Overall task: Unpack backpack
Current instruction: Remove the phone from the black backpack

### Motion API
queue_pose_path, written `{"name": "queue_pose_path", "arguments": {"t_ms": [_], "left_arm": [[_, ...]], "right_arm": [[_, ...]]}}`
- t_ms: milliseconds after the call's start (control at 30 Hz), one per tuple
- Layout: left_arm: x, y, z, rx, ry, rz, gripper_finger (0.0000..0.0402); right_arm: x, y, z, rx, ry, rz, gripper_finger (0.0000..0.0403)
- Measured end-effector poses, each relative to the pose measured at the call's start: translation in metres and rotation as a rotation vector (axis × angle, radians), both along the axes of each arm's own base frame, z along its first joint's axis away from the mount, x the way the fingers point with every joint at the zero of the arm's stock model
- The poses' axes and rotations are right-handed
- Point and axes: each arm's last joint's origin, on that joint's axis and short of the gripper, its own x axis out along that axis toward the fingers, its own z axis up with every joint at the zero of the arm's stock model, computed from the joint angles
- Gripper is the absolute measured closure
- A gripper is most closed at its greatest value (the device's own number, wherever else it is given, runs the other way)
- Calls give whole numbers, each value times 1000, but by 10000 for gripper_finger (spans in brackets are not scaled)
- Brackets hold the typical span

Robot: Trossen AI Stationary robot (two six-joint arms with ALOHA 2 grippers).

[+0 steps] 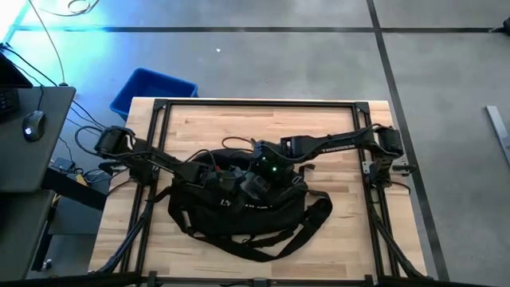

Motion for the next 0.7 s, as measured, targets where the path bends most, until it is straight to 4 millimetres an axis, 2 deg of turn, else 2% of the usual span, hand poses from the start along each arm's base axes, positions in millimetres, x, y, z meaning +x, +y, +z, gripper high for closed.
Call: {"name": "queue_pose_path", "arguments": {"t_ms": [233, 333, 467, 700], "left_arm": [[0, 1, -6, -23, 36, 29, 401], [0, 1, -6, -41, 43, 47, 401], [0, 2, -6, -56, 42, 108, 401], [1, 8, -6, -71, 33, 230, 401]], "right_arm": [[-13, -36, -11, -53, 123, -6, 146], [-18, -48, -12, -17, 122, 55, 146], [-17, -54, -17, 12, 86, 129, 146], [-5, -53, -44, 91, 44, 236, 146]]}}
